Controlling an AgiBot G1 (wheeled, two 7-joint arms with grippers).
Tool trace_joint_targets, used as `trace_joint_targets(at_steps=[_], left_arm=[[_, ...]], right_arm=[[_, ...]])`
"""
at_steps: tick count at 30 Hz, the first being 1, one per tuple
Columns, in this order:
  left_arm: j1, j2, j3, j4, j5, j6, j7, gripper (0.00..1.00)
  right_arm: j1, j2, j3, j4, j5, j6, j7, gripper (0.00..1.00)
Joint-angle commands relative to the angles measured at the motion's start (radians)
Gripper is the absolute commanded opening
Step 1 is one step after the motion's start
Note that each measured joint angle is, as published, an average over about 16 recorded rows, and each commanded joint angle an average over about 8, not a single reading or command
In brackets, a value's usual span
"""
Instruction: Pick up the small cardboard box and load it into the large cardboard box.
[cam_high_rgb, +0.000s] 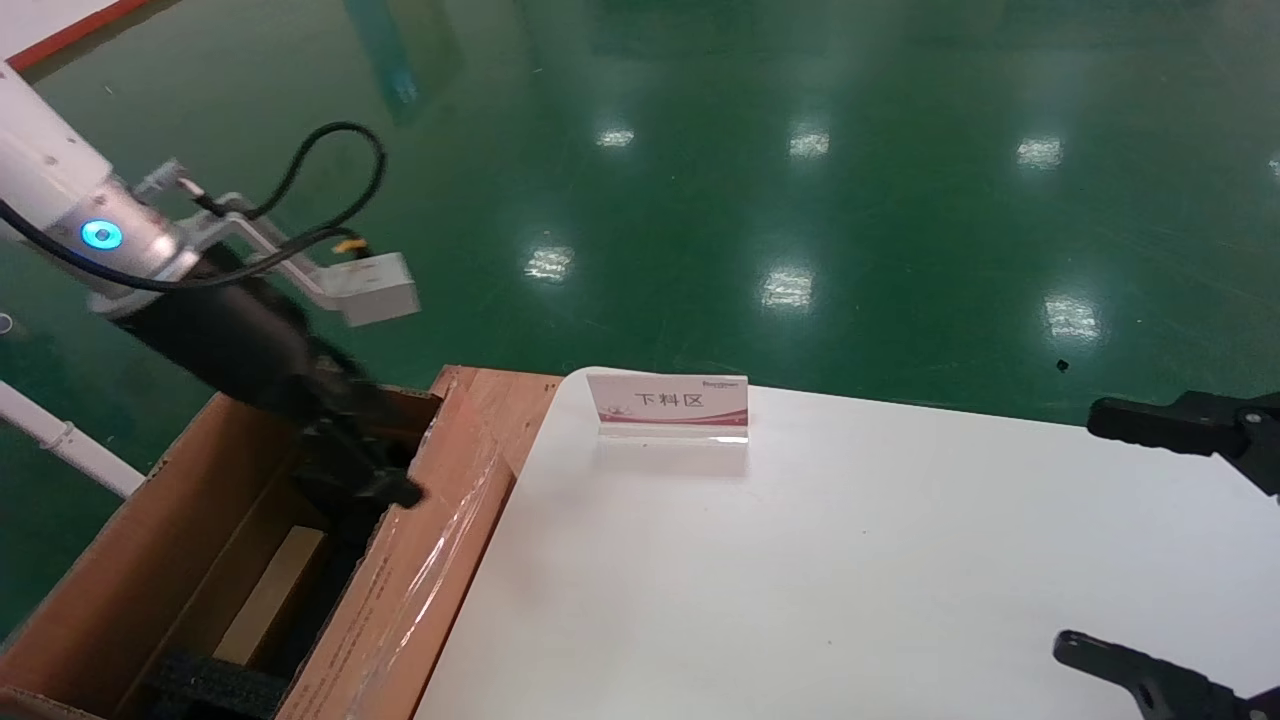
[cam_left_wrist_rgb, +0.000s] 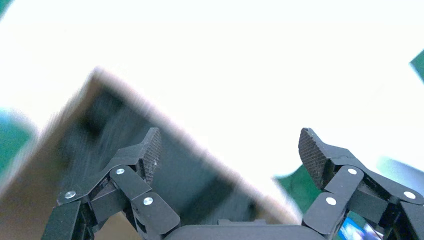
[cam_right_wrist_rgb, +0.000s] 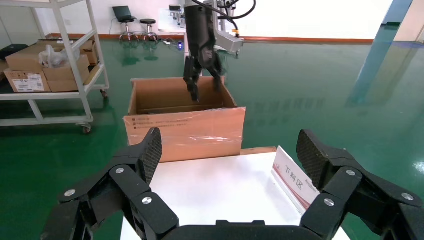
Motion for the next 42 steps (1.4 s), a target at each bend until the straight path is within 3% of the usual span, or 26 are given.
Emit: trace_joint_targets(at_steps=[1, 7, 14, 18, 22, 42], left_arm=[[-0.018, -0.024, -0.033, -0.095, -0.038, -0.042, 0.034, 1.00], [-0.024, -0.041, -0.066, -0.211, -0.078, -0.127, 0.038, 1.00], [-0.015, -0.038, -0.063, -0.179, -0.066, -0.106, 0.039, 1.00], [0.014, -0.041, -0.106, -0.179, -0.058, -0.095, 0.045, 1.00], [0.083, -0.051, -0.219, -0.209, -0.051, -0.089, 0.059, 1.00], [0.535, -0.113, -0.937, -0.374, 0.007, -0.034, 0.145, 1.00]], right_arm=[[0.000, 0.000, 0.000, 0.000, 0.000, 0.000, 0.000, 1.00], [0.000, 0.000, 0.000, 0.000, 0.000, 0.000, 0.000, 1.00], [0.000, 0.000, 0.000, 0.000, 0.000, 0.000, 0.000, 1.00], [0.000, 0.000, 0.000, 0.000, 0.000, 0.000, 0.000, 1.00], [0.000, 0.000, -0.001, -0.001, 0.000, 0.000, 0.000, 1.00], [0.001, 0.000, -0.002, -0.001, 0.001, 0.000, -0.001, 1.00]])
